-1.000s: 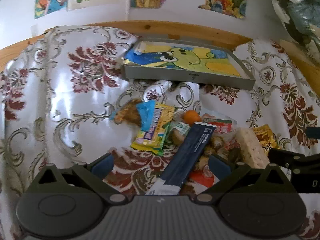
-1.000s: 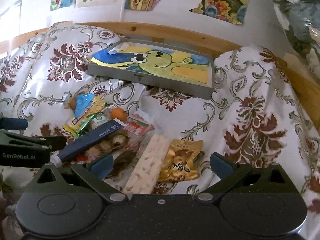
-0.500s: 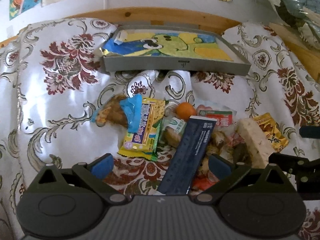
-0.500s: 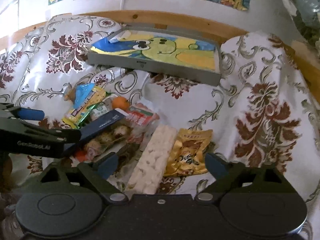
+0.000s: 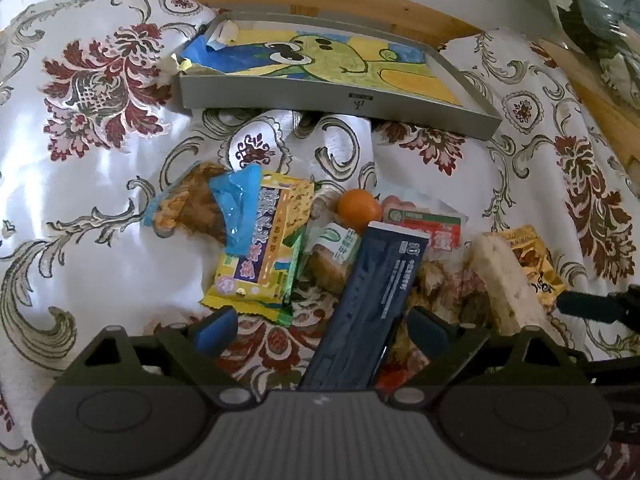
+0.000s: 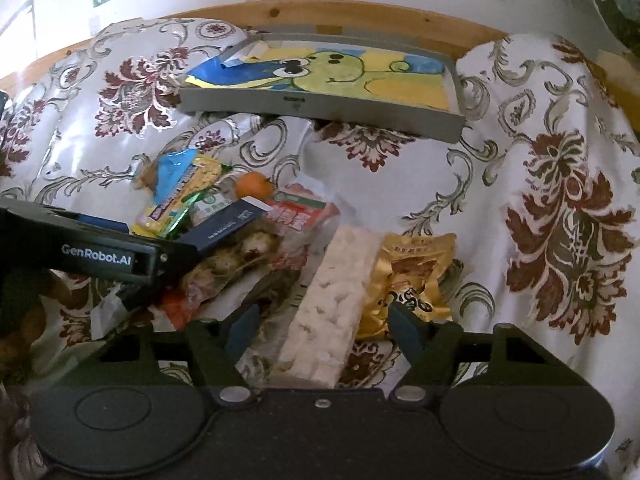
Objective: Organize snacks
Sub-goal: 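Move left tool toward the navy blue packet while right tool approaches the white nougat bar, then close left gripper on the navy blue packet while right gripper closes on the white nougat bar, then lift and carry both held snacks over the grey painted tray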
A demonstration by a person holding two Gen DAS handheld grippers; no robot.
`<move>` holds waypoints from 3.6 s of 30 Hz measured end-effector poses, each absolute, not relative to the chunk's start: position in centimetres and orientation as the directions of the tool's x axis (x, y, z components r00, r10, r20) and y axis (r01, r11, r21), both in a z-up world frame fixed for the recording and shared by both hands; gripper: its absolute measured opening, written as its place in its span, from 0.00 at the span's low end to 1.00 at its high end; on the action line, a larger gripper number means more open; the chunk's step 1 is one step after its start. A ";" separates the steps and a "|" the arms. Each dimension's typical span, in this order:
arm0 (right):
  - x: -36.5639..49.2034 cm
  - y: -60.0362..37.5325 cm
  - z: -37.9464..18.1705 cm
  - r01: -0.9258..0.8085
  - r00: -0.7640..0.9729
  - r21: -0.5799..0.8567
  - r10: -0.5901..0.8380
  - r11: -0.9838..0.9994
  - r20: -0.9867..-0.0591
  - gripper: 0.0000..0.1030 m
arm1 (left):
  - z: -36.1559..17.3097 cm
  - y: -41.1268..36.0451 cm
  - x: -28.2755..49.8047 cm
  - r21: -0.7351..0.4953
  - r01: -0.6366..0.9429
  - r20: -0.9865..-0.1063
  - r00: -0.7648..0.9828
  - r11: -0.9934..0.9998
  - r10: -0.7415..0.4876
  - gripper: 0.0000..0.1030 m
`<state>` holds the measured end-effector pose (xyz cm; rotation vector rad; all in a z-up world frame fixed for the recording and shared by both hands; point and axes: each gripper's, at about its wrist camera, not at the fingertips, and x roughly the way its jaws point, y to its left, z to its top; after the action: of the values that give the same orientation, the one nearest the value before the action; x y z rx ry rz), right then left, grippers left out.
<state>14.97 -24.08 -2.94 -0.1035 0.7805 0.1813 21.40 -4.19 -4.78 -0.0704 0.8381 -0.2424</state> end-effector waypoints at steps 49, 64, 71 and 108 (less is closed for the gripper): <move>15.3 -24.7 -3.7 -0.117 0.696 0.082 0.140 0.990 -0.704 0.37 | -1.9 -5.7 21.1 -0.276 0.148 -0.762 0.568 0.950 -0.310 0.37; 13.4 -23.1 -2.3 -0.162 0.773 -0.095 0.067 0.982 -0.631 0.36 | 0.6 -6.8 20.3 -0.295 0.134 -0.738 0.597 0.946 -0.315 0.35; 12.1 -22.2 -1.7 -0.179 0.830 -0.243 0.014 0.953 -0.557 0.35 | 1.1 -7.4 19.7 -0.297 0.140 -0.733 0.600 0.945 -0.320 0.35; 32.7 -28.1 2.7 -0.123 0.979 -0.142 0.096 0.982 -0.179 0.36 | 8.1 -10.0 41.4 -0.438 -0.051 -0.545 0.809 0.898 -0.220 0.35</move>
<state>32.71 -28.13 2.73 -0.1529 0.1721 0.1107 41.43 -9.96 8.05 -0.4546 0.6274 -0.0933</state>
